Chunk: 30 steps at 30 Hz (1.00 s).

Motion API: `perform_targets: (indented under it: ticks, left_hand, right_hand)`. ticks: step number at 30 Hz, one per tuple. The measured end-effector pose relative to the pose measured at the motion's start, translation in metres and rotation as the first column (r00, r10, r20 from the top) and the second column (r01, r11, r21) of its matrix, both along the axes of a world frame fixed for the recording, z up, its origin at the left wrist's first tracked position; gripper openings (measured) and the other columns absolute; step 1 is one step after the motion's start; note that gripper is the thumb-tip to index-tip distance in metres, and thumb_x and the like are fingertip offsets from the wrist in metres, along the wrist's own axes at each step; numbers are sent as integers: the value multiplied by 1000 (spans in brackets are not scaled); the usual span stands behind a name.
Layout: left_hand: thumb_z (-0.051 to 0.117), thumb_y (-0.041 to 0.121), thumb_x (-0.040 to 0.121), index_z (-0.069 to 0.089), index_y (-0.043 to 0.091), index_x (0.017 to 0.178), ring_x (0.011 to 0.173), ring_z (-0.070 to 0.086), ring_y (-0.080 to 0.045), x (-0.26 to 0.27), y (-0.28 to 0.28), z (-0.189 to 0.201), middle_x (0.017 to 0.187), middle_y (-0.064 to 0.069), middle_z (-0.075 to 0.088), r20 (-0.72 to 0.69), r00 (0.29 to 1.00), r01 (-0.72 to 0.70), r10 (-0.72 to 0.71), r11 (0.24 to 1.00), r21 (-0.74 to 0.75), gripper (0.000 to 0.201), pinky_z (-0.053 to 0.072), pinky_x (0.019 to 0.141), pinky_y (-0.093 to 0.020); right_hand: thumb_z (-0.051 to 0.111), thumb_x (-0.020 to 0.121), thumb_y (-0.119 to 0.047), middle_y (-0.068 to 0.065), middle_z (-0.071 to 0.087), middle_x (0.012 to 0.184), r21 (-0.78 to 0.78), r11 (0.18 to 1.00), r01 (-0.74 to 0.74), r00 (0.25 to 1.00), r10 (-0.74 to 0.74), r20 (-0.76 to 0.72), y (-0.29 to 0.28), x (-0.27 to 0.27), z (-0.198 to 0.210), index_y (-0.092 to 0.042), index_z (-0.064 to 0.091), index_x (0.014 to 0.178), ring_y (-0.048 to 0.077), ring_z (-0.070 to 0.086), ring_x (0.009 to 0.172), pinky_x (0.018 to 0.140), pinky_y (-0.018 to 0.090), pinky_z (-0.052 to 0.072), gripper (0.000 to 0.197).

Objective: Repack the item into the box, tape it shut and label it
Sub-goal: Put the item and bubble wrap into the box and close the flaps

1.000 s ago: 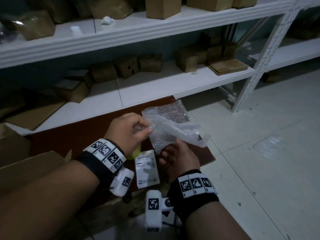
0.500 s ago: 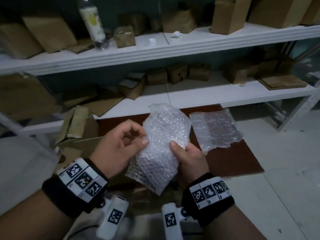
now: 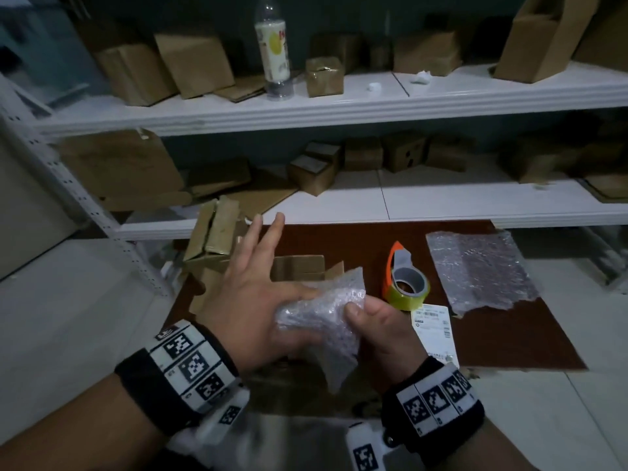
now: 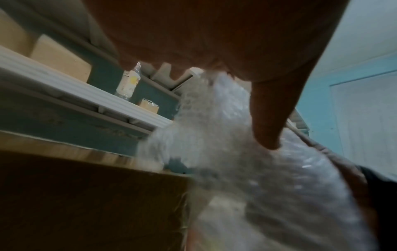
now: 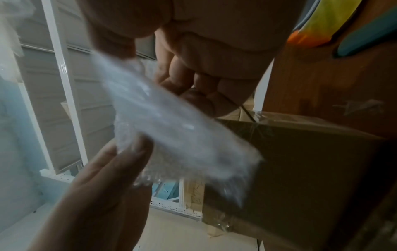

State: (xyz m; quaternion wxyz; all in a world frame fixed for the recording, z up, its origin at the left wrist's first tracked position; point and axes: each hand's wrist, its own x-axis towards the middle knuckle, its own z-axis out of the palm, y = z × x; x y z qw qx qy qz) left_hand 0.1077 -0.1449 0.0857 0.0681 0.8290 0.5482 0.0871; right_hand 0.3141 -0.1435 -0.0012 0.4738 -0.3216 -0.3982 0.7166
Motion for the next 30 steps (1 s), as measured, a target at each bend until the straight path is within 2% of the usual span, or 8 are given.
perform_targets:
  ticks: [3,5,7,9,14,18,22,30]
  left_hand:
    - [69,58,77,69,41,80,144,33,-6,-7,7,-4,153,11,42,307,951,12,-28,998,55,17,39,111,-51]
    - [75,43,79,69,33,81,99,63,6,-10,14,2,110,15,70,481,870,-135,112,991,12,12,56,86,-38]
    - [76,38,81,64,31,81,72,63,5,-14,24,11,79,12,68,559,797,-307,228,950,51,14,53,62,-21]
    - [77,37,81,57,33,86,69,60,6,-23,38,19,78,17,63,543,801,-385,254,912,140,21,42,57,-15]
    - [72,35,82,50,43,95,91,53,-7,-26,72,2,99,17,50,-22,994,-104,104,995,8,26,48,79,-30]
    - [75,41,78,63,33,96,95,54,-17,-11,96,-24,102,7,51,-301,953,-35,-22,983,-183,23,49,87,-36]
    - [77,47,76,66,19,88,83,61,-19,12,113,-41,87,1,65,-357,934,-102,-13,948,-302,31,51,74,-30]
    - [59,36,97,72,15,102,85,57,-18,17,134,-78,98,-8,69,-257,962,-241,95,742,-626,25,48,83,-34]
  right_hand:
    - [55,88,-42,16,75,84,-100,992,80,997,-81,-3,14,-6,2,3,67,108,26,71,72,66,38,56,50]
    - [48,91,-40,9,72,72,-173,965,199,979,-205,-18,23,-6,3,0,64,106,15,63,57,48,26,48,45]
    - [48,101,-27,3,71,71,-173,940,295,955,-296,23,29,-1,-1,-5,64,109,10,61,57,44,21,45,28]
    - [53,100,-18,-3,73,78,-86,937,339,937,-327,125,32,2,-10,-15,66,114,6,64,62,50,21,48,20]
    - [70,90,-26,-7,70,116,81,956,281,906,-292,308,29,-4,-22,-40,64,118,8,68,101,84,31,56,32]
    - [80,77,-42,-9,55,130,313,945,96,706,-287,648,30,-12,-37,-49,64,112,6,51,122,107,32,43,39]
    - [77,69,-55,-14,52,121,349,936,50,643,-298,706,30,-22,-50,-40,72,104,11,53,116,102,37,48,38]
    - [75,85,-32,-15,59,102,355,932,75,671,-311,673,39,-17,-58,-40,68,78,1,58,94,91,31,51,13]
